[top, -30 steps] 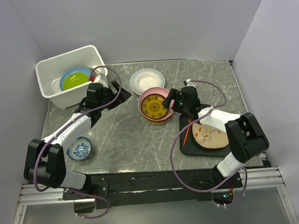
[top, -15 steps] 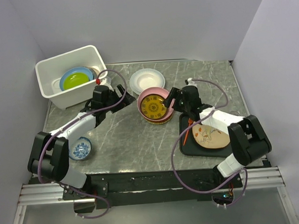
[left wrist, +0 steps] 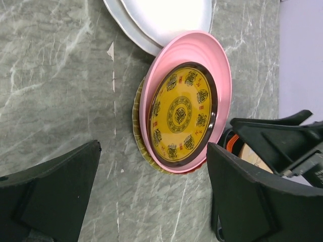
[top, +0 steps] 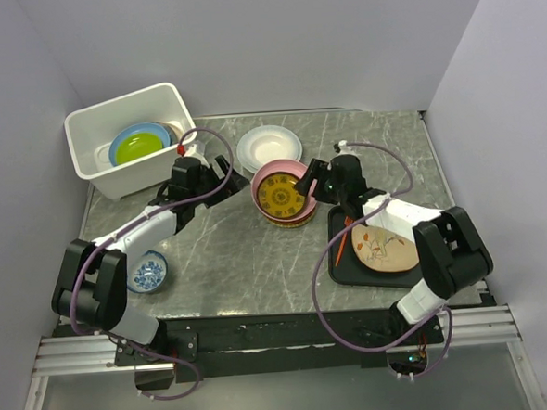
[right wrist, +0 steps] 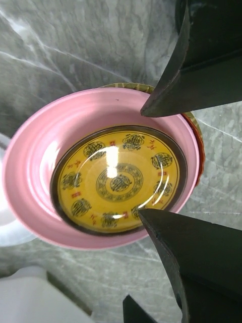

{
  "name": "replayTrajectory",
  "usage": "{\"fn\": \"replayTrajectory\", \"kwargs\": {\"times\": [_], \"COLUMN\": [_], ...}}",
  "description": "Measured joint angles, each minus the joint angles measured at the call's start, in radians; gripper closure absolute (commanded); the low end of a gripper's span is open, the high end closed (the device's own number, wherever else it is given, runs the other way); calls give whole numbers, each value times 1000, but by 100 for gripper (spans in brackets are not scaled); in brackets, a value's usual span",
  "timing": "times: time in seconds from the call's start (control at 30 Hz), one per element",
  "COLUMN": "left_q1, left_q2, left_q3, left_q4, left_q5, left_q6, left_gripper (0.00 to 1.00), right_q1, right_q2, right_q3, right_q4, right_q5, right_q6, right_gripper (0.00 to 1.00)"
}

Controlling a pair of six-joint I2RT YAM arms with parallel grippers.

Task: Place the plates into the plastic bin on the countertop
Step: Pick up the plate at the center of the board.

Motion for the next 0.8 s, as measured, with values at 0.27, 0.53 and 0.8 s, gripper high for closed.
{"fn": "replayTrajectory", "kwargs": {"times": [0.27,0.53,0.8], "left_q1": [-1,-4,-12], "left_q2": [25,53,60], "left_q3": [-10,-14,-32], "left_q4": [7,33,40], "left_q5": [8,24,23], "left_q6": [-5,-19,-22], "left_gripper": [9,10,9], "right_q1": [0,0,0], "right_q2": [71,116,159], "right_q3": [13,19,20], "right_q4": [18,42,82], "right_q5": [-32,-53,-82], "right_q6": [2,21,50], "right_gripper": [23,28,38]}}
